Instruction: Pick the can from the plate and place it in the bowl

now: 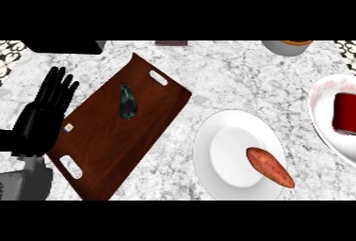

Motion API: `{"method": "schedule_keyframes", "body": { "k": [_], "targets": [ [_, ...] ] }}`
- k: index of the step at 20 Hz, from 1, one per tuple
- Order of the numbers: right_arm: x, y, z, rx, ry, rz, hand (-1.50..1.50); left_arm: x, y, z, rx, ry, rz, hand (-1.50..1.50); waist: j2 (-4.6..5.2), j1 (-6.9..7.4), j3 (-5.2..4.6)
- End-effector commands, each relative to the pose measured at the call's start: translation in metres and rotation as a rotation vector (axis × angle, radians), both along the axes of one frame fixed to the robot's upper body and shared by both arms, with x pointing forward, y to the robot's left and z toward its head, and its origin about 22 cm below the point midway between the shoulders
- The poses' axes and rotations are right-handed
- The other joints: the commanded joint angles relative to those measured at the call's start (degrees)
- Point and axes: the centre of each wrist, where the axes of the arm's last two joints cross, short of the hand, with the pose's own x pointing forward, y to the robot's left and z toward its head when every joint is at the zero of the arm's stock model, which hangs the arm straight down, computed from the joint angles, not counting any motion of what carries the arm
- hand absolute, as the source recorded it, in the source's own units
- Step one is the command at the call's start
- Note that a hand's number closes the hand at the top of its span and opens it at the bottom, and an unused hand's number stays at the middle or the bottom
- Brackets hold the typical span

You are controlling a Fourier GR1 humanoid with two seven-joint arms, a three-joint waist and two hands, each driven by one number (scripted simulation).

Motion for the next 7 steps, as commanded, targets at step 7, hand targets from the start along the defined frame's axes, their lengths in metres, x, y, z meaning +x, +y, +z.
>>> {"method": "schedule_keyframes", "body": {
  "k": [7],
  "targets": [
    [-0.041,-0.024,0.003,0.015,0.018,0.073,-1.5,-0.003,-0.005,-0.003,-0.006,0.007,-0.012,0.0,-0.03,-0.45,0.38]
  ]
}}
